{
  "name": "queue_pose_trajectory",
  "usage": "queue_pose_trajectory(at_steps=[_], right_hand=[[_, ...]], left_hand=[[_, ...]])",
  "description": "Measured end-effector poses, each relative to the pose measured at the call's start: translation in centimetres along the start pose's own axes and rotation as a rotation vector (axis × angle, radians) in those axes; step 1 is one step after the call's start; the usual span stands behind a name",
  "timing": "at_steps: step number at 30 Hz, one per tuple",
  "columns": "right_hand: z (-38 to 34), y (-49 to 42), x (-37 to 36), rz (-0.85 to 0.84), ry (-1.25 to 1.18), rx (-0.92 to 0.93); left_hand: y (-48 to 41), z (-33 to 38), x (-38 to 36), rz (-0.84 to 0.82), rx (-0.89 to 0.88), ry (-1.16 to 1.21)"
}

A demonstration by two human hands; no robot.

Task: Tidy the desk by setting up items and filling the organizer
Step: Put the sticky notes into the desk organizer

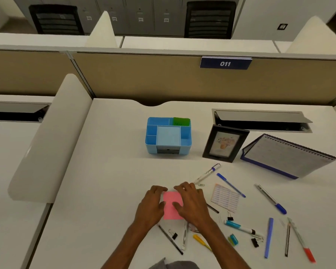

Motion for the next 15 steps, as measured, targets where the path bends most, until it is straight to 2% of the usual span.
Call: queue_pose_trajectory(at_steps=[6, 15], right_hand=[[-0.5, 1.5, -1.4, 0.009, 0.135, 0.027], [-0.9, 1.6, -0.3, -0.003, 0.028, -0.025]], left_hand=[[2.5, 0.9, -1.5, 0.042, 0.014, 0.026], [4.7, 2.2, -3.5, 0.027, -0.047, 0.102]])
Point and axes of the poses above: each hand's wrist, its own y-axis away from the middle knuckle, its own x-axis out of the back of the hand, z = x × y, the point moved 2 cm from there along -y, towards the middle knuckle, and after that the axes turned 13 degrees about -x, right-handed, at the moved point
